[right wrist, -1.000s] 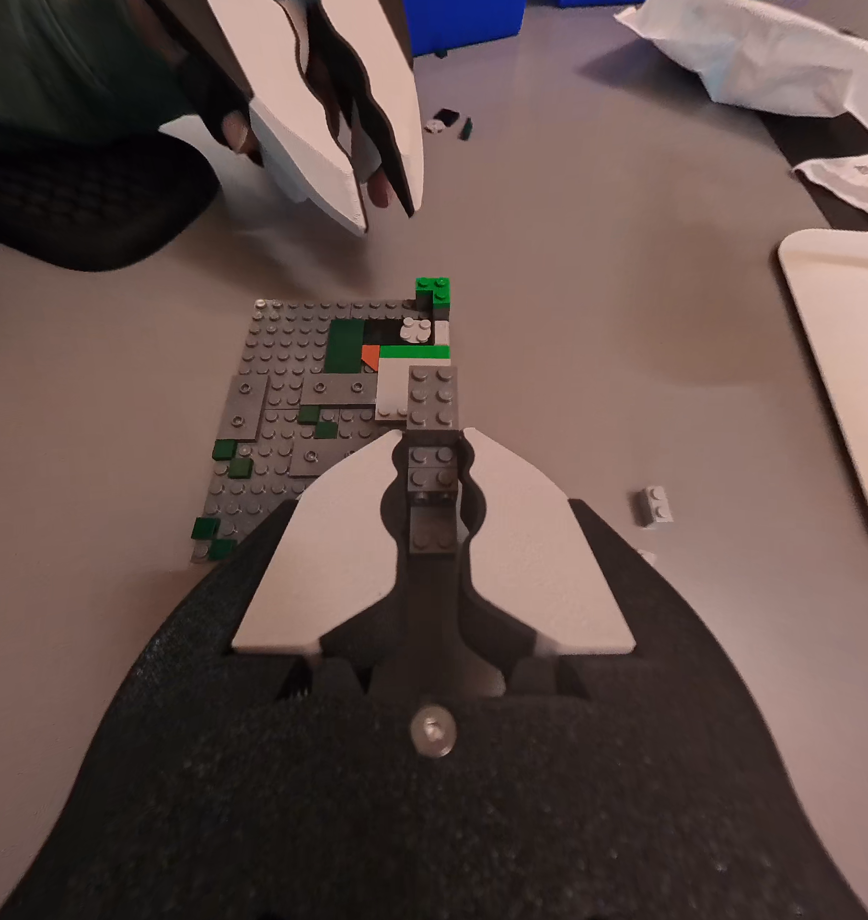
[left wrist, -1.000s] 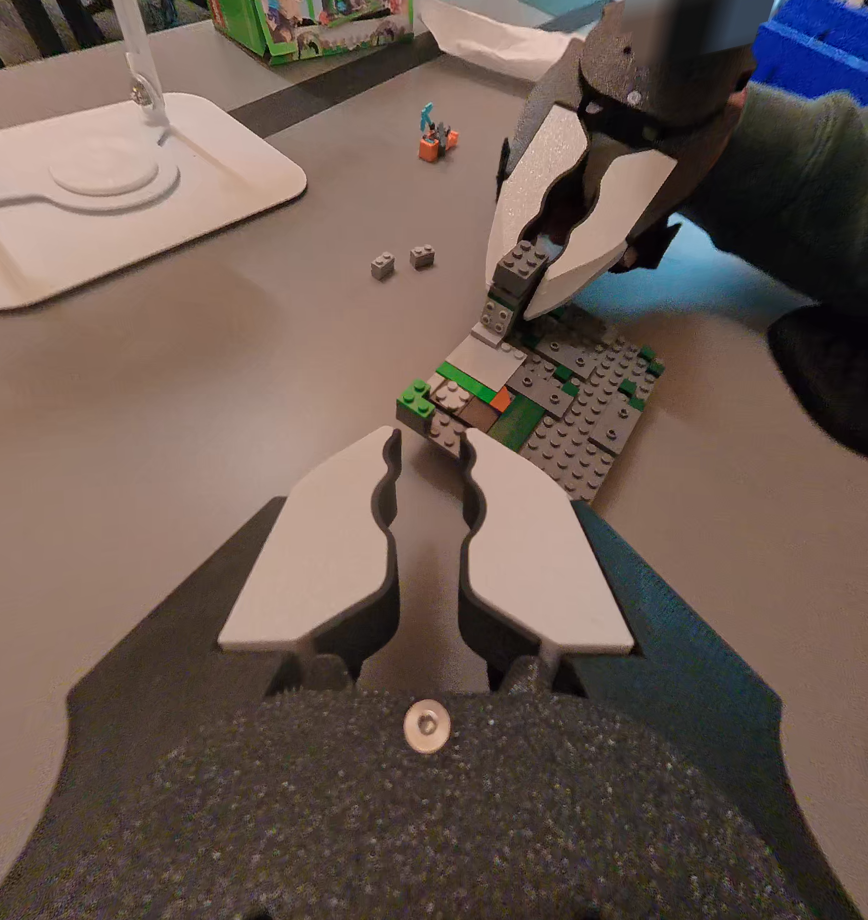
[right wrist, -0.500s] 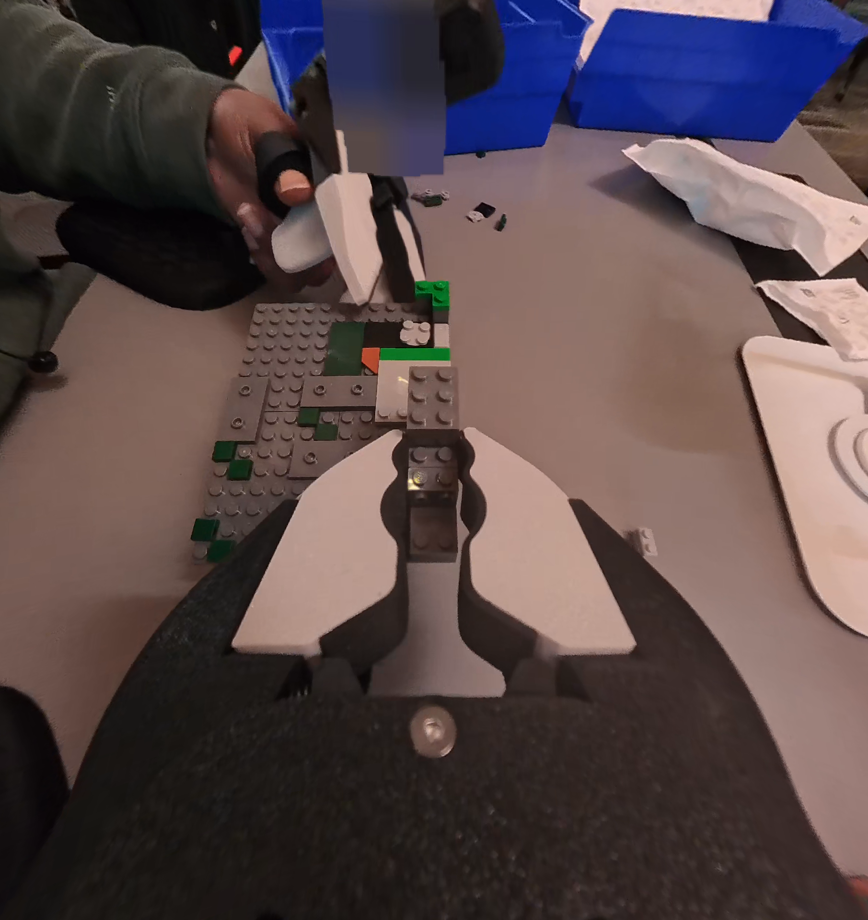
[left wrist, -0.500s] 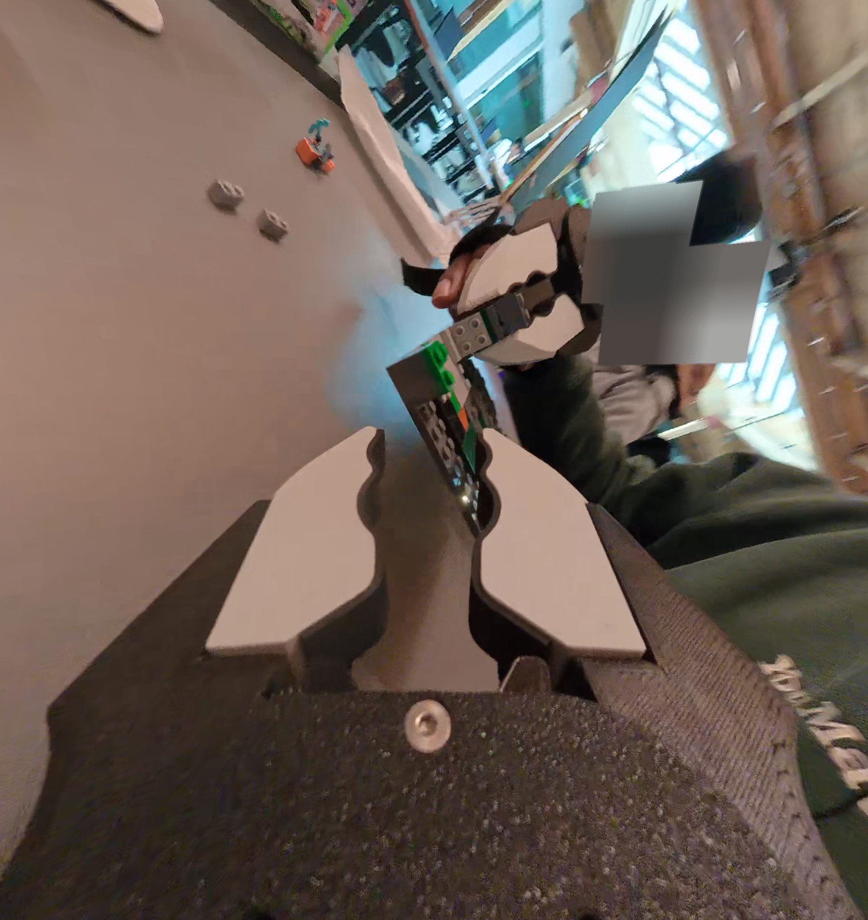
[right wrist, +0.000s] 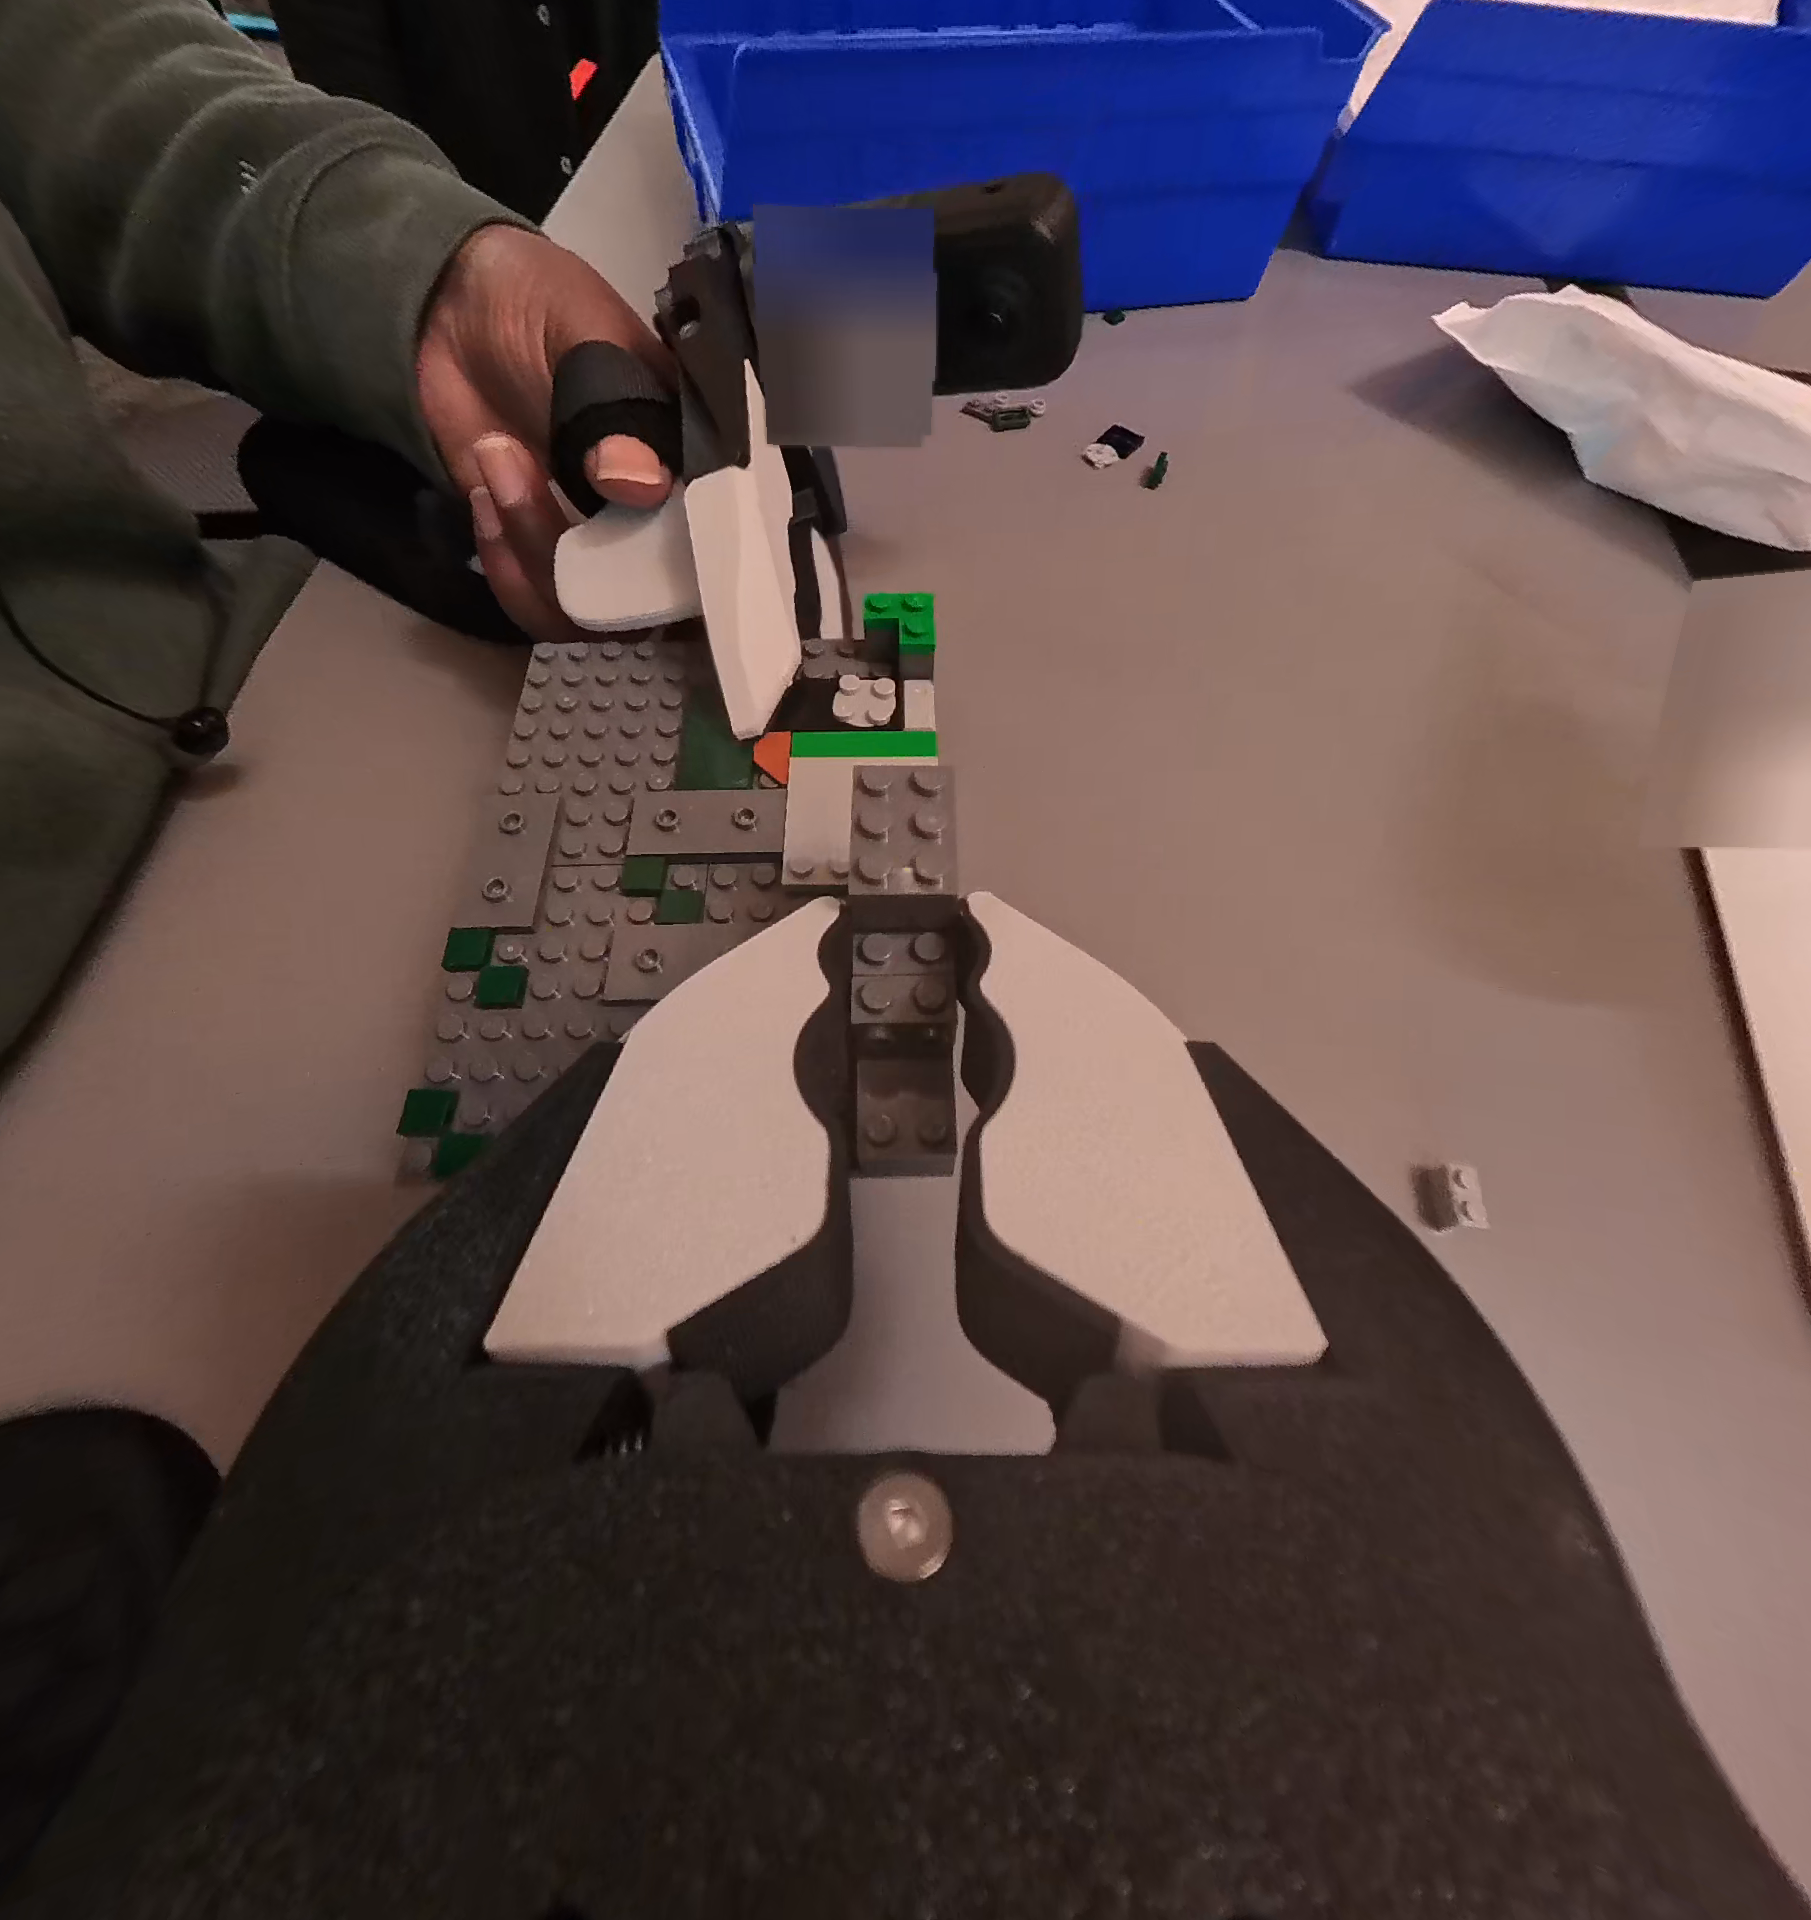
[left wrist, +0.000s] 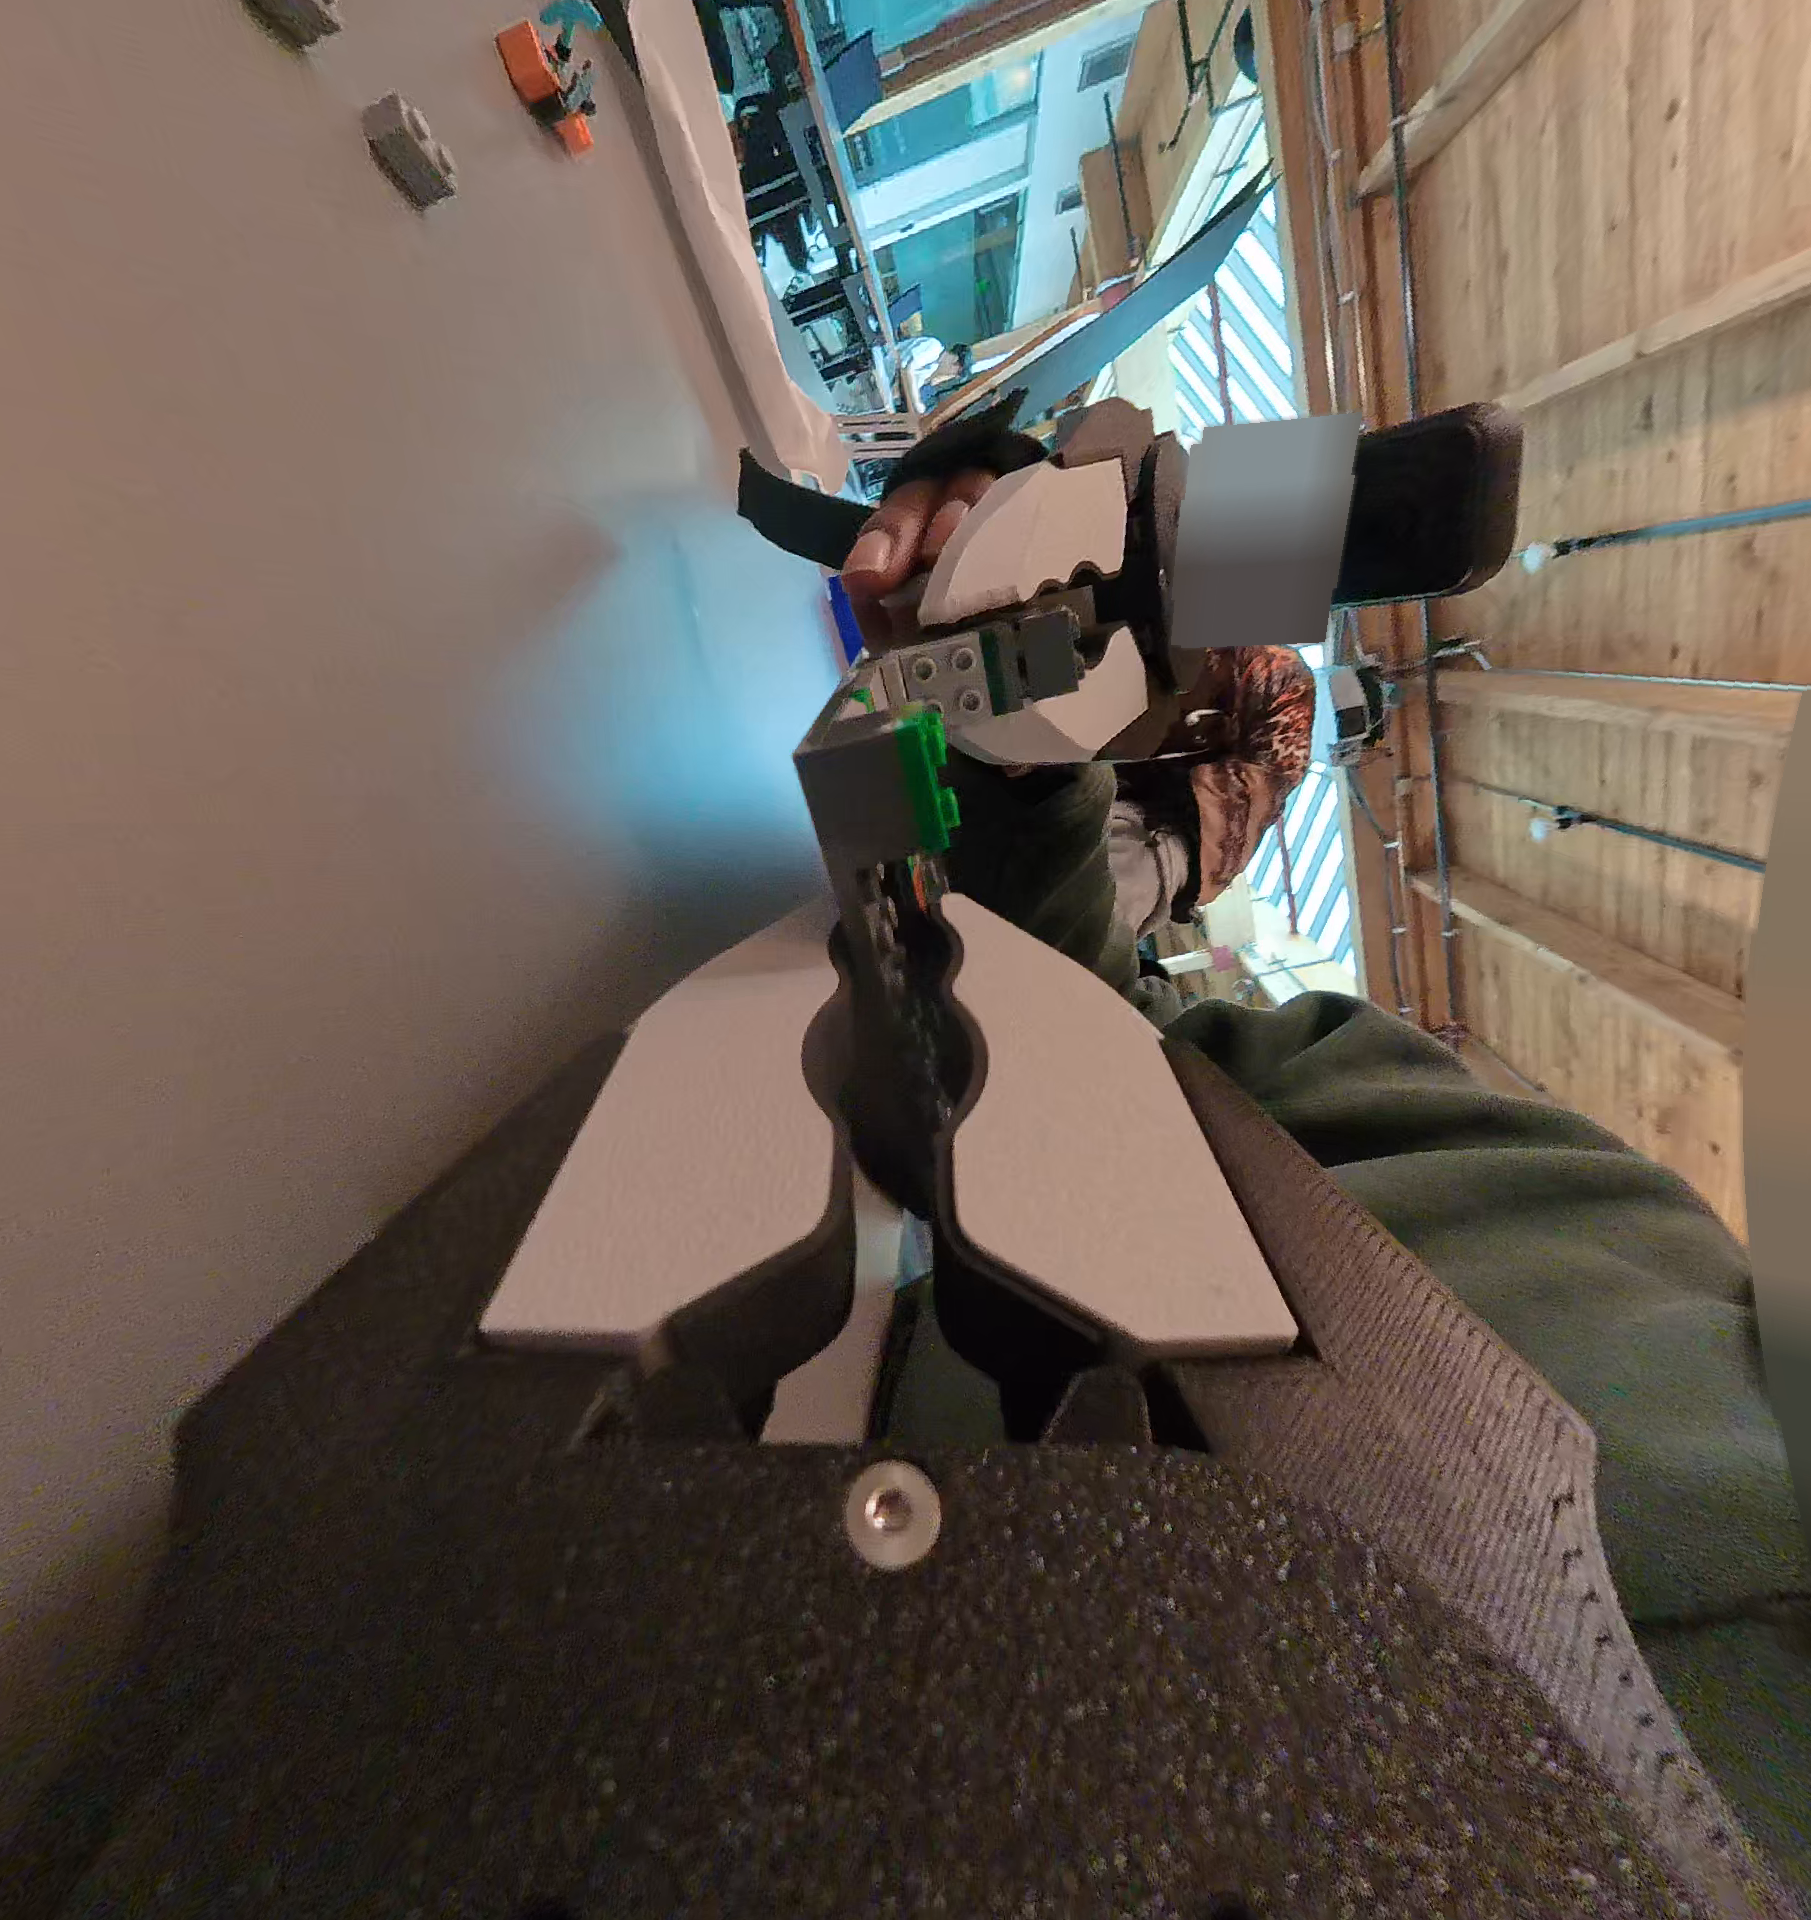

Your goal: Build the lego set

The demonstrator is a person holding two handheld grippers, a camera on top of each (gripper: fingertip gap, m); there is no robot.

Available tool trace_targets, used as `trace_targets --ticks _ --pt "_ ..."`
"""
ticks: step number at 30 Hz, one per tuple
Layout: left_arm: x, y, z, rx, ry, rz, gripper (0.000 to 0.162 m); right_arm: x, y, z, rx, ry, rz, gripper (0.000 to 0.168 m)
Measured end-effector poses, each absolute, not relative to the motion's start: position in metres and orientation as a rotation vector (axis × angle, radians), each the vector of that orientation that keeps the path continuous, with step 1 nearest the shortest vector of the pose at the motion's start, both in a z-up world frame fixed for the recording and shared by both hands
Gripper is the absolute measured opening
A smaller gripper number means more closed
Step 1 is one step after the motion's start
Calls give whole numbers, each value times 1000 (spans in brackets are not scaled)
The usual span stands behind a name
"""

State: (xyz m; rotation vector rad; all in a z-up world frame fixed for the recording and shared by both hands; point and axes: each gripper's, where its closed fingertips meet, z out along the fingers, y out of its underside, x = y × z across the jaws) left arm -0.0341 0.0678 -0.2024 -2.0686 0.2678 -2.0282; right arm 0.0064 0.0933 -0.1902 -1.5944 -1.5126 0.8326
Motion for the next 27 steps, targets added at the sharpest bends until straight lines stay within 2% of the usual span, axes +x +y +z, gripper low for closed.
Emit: trace_targets --ticks 17,23,27 --pt "-46 52 -199 -2072 -58 -2250 6 -9 80 -184 -1568 -1582 844 18" --pt "-46 49 -203 -2081 -78 -2264 6 -10 80 -181 -1565 -1586 868 28" --pt "-46 45 -207 -2104 -79 -2253 6 -5 69 -175 -1616 -1603 1023 44"
